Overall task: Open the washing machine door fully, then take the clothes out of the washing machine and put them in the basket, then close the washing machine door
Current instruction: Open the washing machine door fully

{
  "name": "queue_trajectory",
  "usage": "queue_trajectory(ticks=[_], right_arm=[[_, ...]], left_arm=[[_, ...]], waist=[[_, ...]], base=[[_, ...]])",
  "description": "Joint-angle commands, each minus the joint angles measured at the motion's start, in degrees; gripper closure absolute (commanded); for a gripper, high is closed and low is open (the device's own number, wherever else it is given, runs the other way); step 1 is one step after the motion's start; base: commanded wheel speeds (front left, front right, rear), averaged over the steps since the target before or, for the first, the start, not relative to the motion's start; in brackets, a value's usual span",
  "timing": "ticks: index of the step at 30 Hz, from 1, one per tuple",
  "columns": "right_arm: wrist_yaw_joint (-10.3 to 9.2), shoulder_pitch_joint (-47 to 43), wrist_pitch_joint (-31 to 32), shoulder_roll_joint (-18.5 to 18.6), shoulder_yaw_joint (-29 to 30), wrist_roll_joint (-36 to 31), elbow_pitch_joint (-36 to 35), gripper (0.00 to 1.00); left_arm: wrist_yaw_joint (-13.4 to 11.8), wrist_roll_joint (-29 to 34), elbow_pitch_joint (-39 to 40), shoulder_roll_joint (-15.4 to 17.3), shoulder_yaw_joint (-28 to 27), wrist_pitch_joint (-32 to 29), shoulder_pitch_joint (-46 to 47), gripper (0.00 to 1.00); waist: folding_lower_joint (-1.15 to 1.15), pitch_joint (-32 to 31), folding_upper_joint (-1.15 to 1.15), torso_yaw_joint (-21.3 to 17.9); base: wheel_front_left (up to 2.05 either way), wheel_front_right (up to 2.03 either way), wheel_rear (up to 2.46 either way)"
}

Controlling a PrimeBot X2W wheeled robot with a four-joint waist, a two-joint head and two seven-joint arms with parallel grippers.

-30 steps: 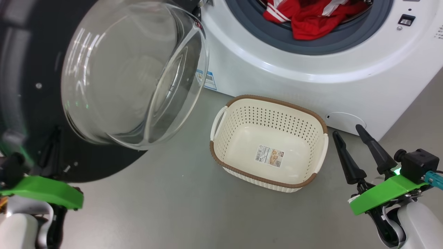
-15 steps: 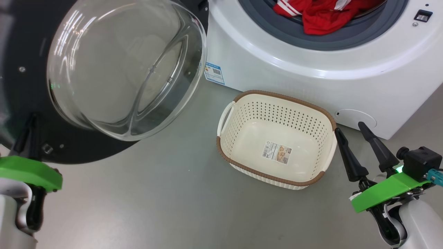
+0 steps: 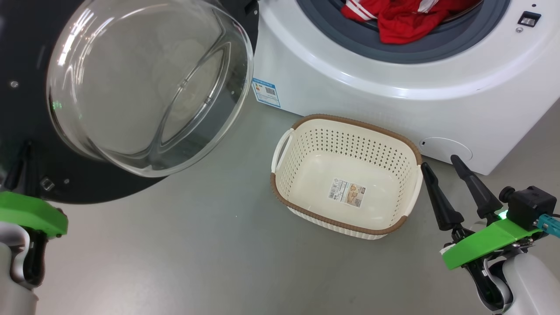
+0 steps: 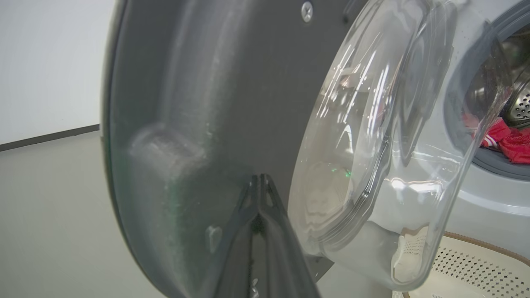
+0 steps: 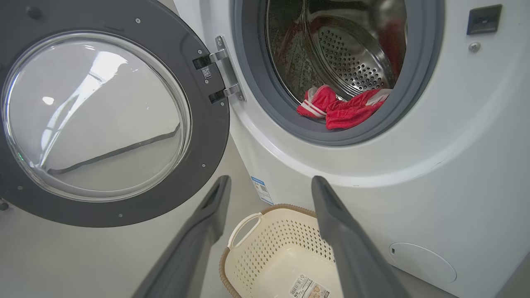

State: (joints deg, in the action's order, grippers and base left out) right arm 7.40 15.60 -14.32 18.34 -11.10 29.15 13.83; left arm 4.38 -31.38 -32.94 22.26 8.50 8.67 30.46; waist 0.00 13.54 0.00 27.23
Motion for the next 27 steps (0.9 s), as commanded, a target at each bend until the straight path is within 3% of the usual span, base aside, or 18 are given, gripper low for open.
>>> queue_trajectory(ticks=[1,27], right_arm=[[0.09,0.3,-0.7,0.2,-1.2,0.5,-1.2,0.0],[0.09,-1.2,-0.7,-0.1,-1.2,1.2,-0.7,0.0]], left_arm=[[0.3,0.0,0.5,3.9,-2.2,0.7,2.8,1.0],[-0.8,-0.6,4.1,2.6,-0.6,2.7,-2.2,1.0]], waist=[[0.0,-0.1,0.0,0.0],[0.0,-3.3,0.0,-0.8]], base=[[0.0,0.0,0.0],[0.0,0.0,0.0]])
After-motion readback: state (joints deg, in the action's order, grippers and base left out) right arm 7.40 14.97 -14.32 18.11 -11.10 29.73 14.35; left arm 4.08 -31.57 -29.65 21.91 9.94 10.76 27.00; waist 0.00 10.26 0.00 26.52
